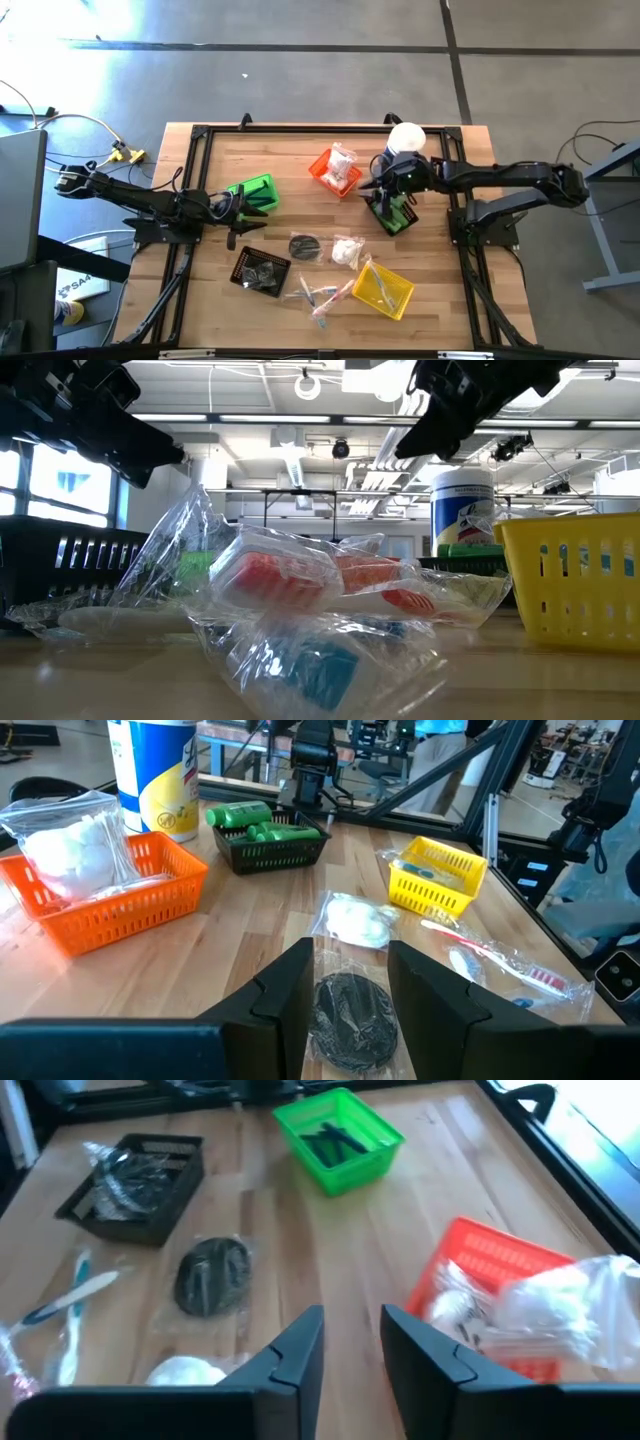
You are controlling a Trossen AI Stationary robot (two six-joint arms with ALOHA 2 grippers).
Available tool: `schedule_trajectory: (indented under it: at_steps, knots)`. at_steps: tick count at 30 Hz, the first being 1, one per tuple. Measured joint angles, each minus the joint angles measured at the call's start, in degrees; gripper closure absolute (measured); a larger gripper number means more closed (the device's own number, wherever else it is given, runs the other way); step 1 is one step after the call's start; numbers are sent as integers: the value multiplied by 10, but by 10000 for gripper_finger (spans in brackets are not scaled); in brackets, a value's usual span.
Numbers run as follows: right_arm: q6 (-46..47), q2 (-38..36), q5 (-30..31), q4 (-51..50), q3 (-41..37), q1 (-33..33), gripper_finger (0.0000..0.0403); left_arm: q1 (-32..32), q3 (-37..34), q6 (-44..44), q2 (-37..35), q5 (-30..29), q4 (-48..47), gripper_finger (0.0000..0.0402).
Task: Pick & Place Travel size toiletries
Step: Put the black hairbrush into the bottom black bin
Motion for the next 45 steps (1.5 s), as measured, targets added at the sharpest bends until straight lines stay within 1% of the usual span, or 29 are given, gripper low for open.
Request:
schedule_trajectory:
  at_steps: [5, 11, 17, 24, 29, 32, 39, 43, 45]
  knots:
    - [-15, 1, 0, 0, 0, 26, 334, 0, 0, 0, 0, 0, 0, 275]
    - [-17, 25, 0, 32, 0, 64, 351, 0, 0, 0, 0, 0, 0, 275]
    - [-38, 45, 4, 38, 0, 87, 355, 0, 0, 0, 0, 0, 0, 275]
    - [-46, 47, 4, 50, 0, 89, 355, 0, 0, -1, 0, 0, 0, 275]
    - [-46, 47, 5, 50, 0, 89, 355, 0, 0, -34, 0, 0, 1, 275]
    - [-45, 47, 4, 41, 0, 89, 355, 0, 0, -49, 0, 0, 1, 275]
    - [-27, 47, 5, 35, 0, 89, 355, 0, 0, -50, 0, 0, 1, 275]
    - [-35, 33, 5, -24, -1, 86, 355, 0, 0, -50, 0, -3, 1, 275]
    - [-37, 16, 17, -57, -1, 82, 357, 0, 0, -50, 0, -3, 1, 275]
